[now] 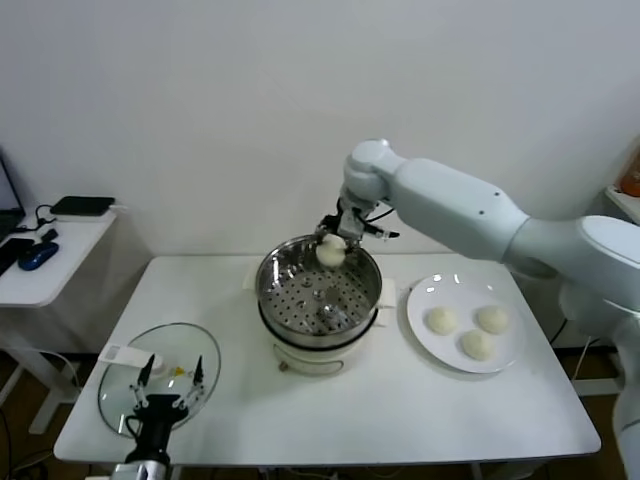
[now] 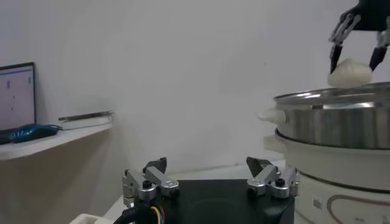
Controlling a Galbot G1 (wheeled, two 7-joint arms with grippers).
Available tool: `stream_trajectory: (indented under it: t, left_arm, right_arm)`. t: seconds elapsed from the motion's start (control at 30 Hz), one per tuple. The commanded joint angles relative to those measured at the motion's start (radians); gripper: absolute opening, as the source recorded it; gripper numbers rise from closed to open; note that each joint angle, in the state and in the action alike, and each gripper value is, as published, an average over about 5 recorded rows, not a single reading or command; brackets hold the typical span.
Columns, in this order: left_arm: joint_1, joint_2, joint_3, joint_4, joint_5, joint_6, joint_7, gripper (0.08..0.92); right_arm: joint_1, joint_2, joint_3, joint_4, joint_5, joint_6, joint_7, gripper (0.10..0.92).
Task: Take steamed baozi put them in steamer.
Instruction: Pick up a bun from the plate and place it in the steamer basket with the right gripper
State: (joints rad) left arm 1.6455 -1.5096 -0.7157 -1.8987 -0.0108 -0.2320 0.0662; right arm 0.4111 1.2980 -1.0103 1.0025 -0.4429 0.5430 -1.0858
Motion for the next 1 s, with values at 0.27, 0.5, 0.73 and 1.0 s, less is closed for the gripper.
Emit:
stream_trajectory:
  t: [0.27, 0.5, 0.73, 1.0]
  left_arm:
    - [0.0, 0.007, -0.004, 0.014, -0.011, 0.004, -0.001, 0.823]
    - [0.002, 0.005, -0.003, 0.018, -0.01, 0.003, -0.002, 0.823]
    - [0.001, 0.005, -0.003, 0.023, -0.01, 0.002, -0.002, 0.823]
    - [0.0, 0.005, -0.003, 0.024, -0.009, 0.0, -0.001, 0.823]
  right_arm:
    - [-0.106, 0.086, 0.067, -0.113, -0.181, 0.057, 0.013, 0.661]
    - [-0.122, 0.104, 0.095, -0.143, -0.214, 0.074, 0.018, 0.668]
    - [-0.127, 0.119, 0.107, -0.16, -0.223, 0.08, 0.026, 0.69]
    - [-0.127, 0.115, 0.109, -0.155, -0.221, 0.09, 0.029, 0.817]
